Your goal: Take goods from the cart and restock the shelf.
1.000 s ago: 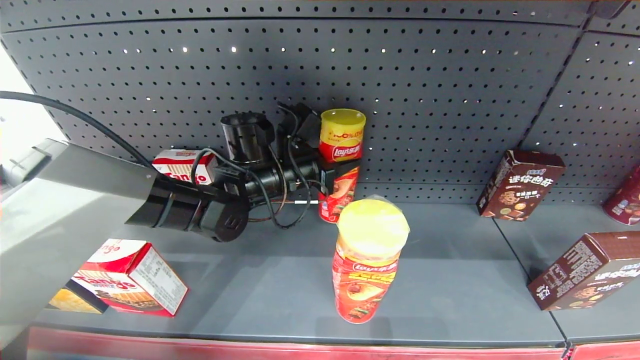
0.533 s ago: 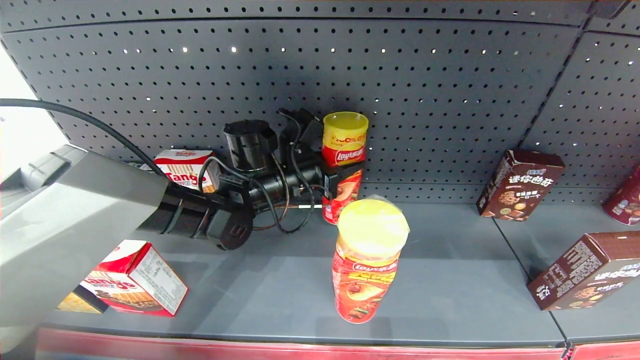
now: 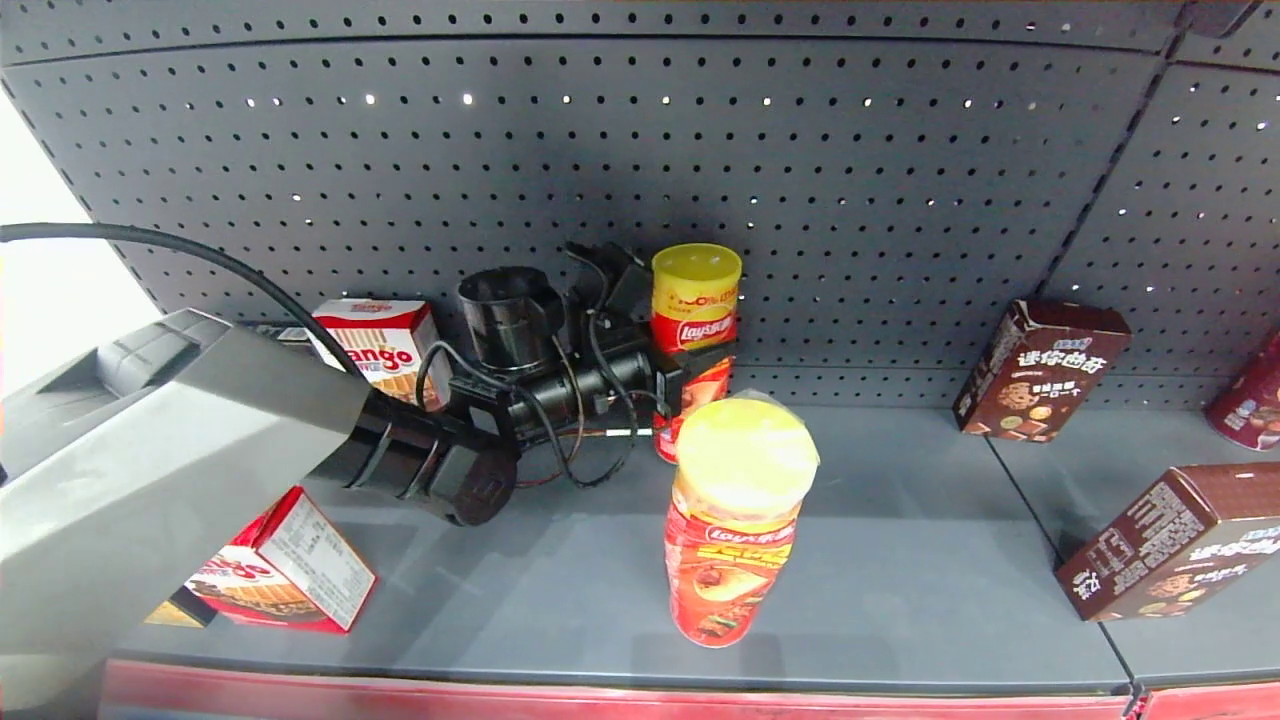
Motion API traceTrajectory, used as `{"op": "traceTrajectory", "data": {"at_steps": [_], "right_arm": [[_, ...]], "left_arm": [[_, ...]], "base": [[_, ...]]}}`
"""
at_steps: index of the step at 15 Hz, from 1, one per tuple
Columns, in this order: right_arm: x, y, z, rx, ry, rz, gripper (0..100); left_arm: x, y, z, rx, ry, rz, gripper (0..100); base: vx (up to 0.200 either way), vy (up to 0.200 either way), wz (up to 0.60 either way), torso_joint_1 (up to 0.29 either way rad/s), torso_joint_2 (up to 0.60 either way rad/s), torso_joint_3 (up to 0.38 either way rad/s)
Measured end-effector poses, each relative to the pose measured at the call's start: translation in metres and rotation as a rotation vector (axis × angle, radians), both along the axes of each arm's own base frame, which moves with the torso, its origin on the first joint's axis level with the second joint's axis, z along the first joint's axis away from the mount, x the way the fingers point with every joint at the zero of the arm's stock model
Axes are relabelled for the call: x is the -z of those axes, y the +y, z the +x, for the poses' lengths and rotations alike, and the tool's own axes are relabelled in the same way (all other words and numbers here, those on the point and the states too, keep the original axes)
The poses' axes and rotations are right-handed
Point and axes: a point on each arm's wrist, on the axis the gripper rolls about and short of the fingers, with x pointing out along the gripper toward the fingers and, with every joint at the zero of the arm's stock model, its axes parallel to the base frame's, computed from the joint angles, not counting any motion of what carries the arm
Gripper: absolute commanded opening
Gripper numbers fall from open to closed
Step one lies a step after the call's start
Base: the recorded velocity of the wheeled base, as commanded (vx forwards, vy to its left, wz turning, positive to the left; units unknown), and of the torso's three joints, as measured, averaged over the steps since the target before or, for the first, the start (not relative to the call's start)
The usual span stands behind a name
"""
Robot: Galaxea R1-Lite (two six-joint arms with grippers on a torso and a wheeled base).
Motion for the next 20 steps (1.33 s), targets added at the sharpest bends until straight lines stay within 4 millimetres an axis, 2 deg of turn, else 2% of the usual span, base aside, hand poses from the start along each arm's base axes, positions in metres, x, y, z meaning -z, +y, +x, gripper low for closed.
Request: {"op": "traceTrajectory", "data": {"at_steps": [3,4,10,17,20], "right_arm": [[0.0,0.0,0.0,0.0,0.0,0.0,100],[0.0,0.0,0.0,0.0,0.0,0.0,100],[0.0,0.0,0.0,0.0,0.0,0.0,100],[0.0,0.0,0.0,0.0,0.0,-0.001,100],[0.0,0.0,0.0,0.0,0.0,0.0,100]], "left_arm": [[0.004,0.0,0.001,0.0,0.008,0.006,0],[0.005,0.0,0.001,0.0,0.008,0.007,100],[0.002,0.008,0.001,-0.014,-0.013,-0.004,100],[-0.013,0.046,-0.031,-0.061,0.022,0.021,100],[-0.017,0.055,-0.045,-0.068,0.061,0.066,100]], "base": [[0.0,0.0,0.0,0.0,0.0,0.0],[0.0,0.0,0.0,0.0,0.0,0.0],[0.0,0.0,0.0,0.0,0.0,0.0],[0.0,0.0,0.0,0.0,0.0,0.0],[0.0,0.0,0.0,0.0,0.0,0.0]]}}
